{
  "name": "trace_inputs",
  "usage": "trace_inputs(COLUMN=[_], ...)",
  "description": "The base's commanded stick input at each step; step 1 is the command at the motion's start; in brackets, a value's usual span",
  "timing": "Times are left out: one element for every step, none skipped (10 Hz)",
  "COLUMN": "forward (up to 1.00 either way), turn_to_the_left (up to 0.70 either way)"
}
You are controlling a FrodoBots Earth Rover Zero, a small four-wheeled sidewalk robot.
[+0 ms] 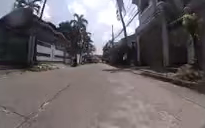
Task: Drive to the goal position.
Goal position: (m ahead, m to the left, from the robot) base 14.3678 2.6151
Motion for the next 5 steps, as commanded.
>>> trace_inputs(forward=[1.0, 1.0, 1.0, 1.0, 1.0], turn_to_the_left=[0.0, 0.0, 0.0, 0.0, 0.0])
